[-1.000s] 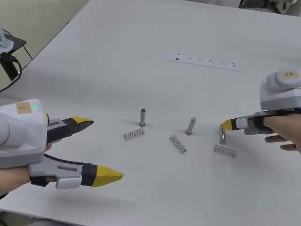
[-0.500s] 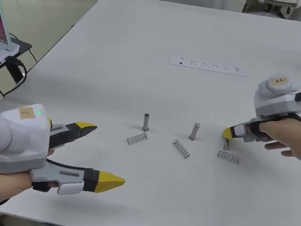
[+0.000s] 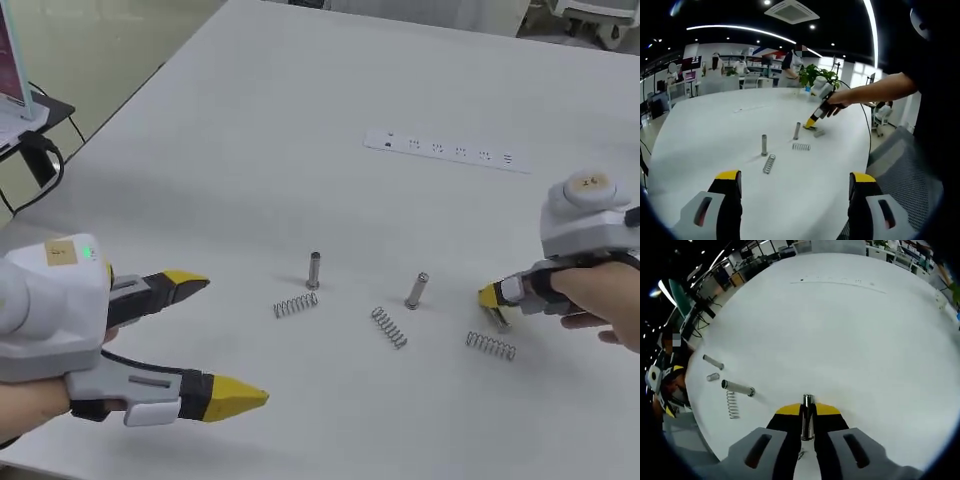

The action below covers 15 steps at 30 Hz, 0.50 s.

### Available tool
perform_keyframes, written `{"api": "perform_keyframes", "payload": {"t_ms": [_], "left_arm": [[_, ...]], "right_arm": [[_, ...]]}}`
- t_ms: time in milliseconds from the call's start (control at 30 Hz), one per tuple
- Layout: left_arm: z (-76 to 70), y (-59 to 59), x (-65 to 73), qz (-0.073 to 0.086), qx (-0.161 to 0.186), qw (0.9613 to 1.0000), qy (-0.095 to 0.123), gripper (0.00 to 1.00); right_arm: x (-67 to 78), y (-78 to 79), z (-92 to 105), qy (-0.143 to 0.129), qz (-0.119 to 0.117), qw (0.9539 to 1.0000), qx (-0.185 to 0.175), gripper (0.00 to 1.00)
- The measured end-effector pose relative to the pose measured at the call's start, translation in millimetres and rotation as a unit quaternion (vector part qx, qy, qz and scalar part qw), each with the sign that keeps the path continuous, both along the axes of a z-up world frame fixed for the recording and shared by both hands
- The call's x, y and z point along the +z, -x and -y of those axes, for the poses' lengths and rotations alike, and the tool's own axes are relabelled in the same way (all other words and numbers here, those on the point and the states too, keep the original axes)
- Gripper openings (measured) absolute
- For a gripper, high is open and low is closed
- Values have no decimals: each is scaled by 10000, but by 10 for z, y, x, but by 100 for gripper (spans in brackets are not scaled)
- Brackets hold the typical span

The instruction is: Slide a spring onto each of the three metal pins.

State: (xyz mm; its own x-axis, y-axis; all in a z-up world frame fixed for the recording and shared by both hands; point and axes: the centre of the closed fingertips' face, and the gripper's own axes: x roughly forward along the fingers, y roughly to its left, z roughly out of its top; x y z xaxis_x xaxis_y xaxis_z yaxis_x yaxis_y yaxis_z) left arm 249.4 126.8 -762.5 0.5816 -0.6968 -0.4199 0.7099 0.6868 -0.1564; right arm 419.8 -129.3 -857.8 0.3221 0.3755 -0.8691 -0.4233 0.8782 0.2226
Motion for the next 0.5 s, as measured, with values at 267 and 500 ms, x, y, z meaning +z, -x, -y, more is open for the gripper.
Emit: {"api": "perform_keyframes", "payload": {"t_ms": [267, 500], "left_arm": [[6, 5, -7, -2, -2, 10000, -2, 85], [16, 14, -3, 4, -8, 10000, -14, 85]], "right_arm": [[101, 3, 23, -116, 170, 9998, 4, 5], [231, 2, 42, -255, 367, 9990, -31, 5]]}}
